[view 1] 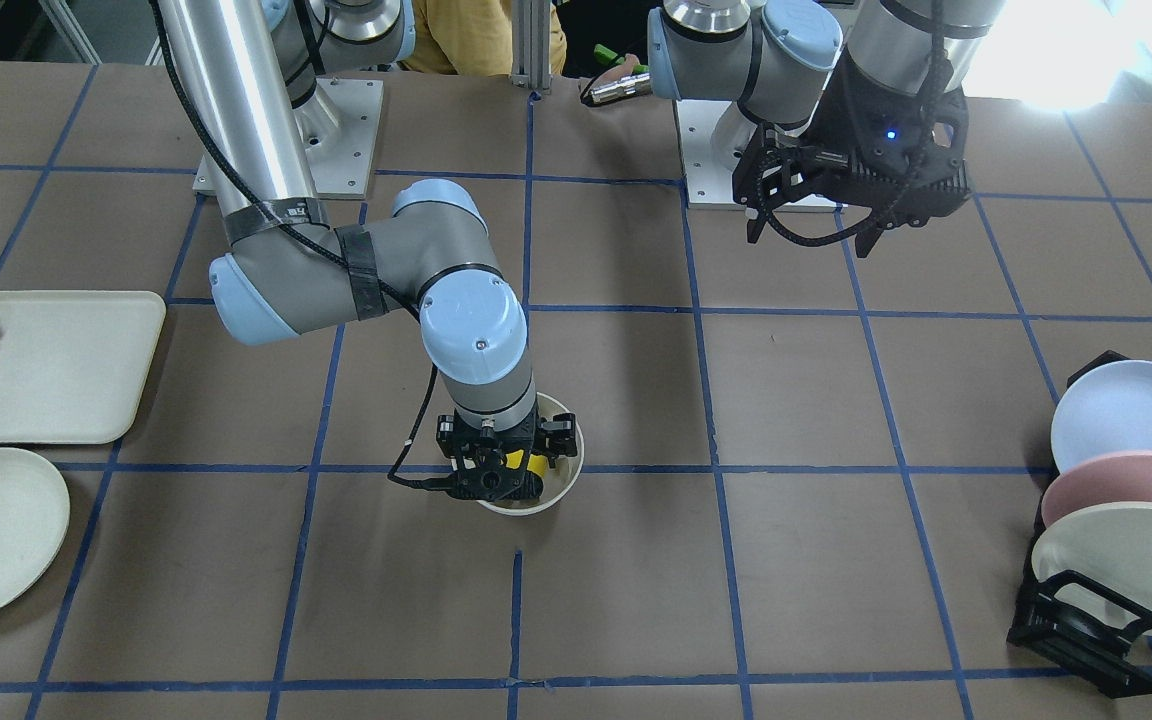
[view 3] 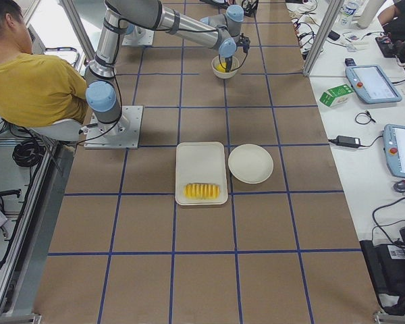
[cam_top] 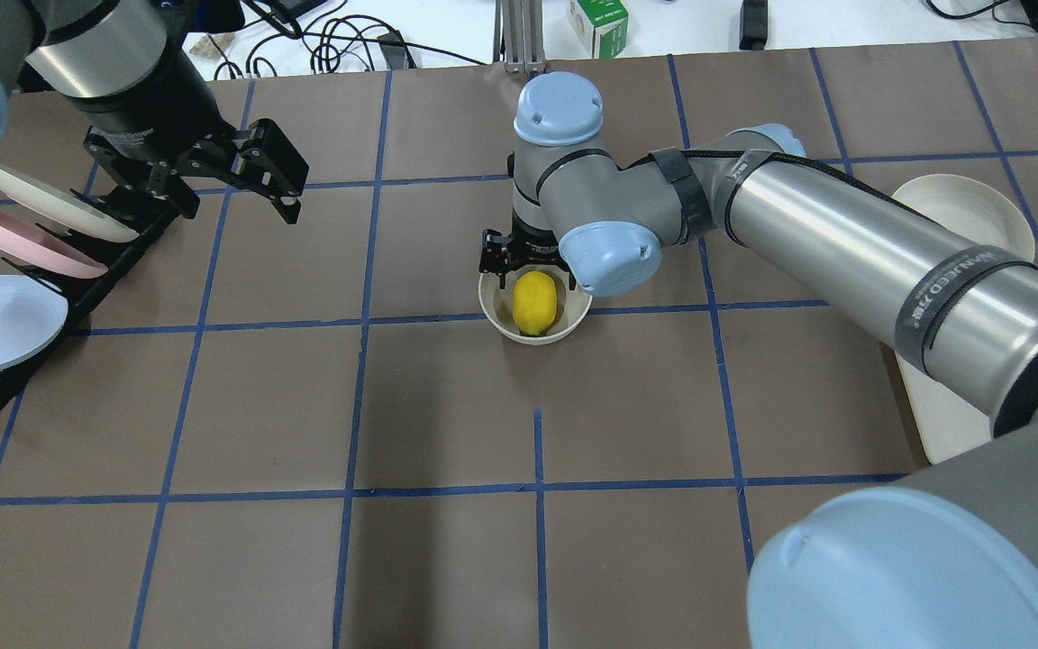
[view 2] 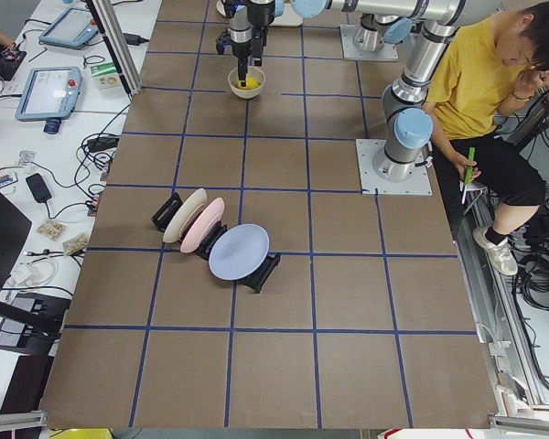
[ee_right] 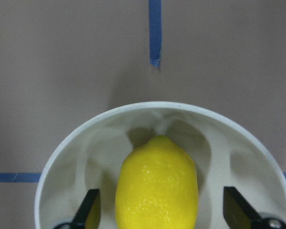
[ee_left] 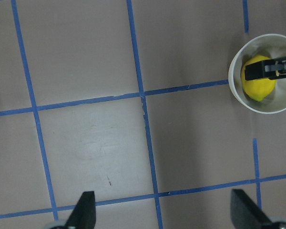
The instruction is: Place bowl and put lemon in it
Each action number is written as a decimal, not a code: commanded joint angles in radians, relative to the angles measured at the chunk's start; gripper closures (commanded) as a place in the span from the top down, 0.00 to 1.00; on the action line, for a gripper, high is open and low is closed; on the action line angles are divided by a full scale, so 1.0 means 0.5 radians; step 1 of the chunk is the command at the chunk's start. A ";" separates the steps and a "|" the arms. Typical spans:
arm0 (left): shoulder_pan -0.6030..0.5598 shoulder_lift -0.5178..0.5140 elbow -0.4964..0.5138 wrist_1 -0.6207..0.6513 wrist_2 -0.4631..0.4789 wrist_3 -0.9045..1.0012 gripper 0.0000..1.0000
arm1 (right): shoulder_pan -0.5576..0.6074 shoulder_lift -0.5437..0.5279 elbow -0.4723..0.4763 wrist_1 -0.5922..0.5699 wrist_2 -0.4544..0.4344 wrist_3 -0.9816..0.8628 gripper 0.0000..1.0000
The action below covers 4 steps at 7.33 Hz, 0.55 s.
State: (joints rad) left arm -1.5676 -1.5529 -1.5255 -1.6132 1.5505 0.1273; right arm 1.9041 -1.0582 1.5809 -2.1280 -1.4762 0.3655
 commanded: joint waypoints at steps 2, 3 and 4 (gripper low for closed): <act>0.000 0.001 0.011 -0.004 0.001 0.000 1.00 | -0.178 -0.376 -0.011 0.281 -0.084 -0.083 1.00; 0.000 0.004 0.008 -0.004 0.001 -0.003 1.00 | -0.315 -0.511 0.001 0.541 -0.085 -0.090 1.00; 0.000 0.004 0.007 -0.004 0.004 -0.003 1.00 | -0.450 -0.634 0.001 0.729 -0.076 -0.120 1.00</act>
State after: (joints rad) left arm -1.5677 -1.5512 -1.5213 -1.6154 1.5512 0.1262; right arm 1.7588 -1.2955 1.5797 -1.8867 -1.5131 0.3208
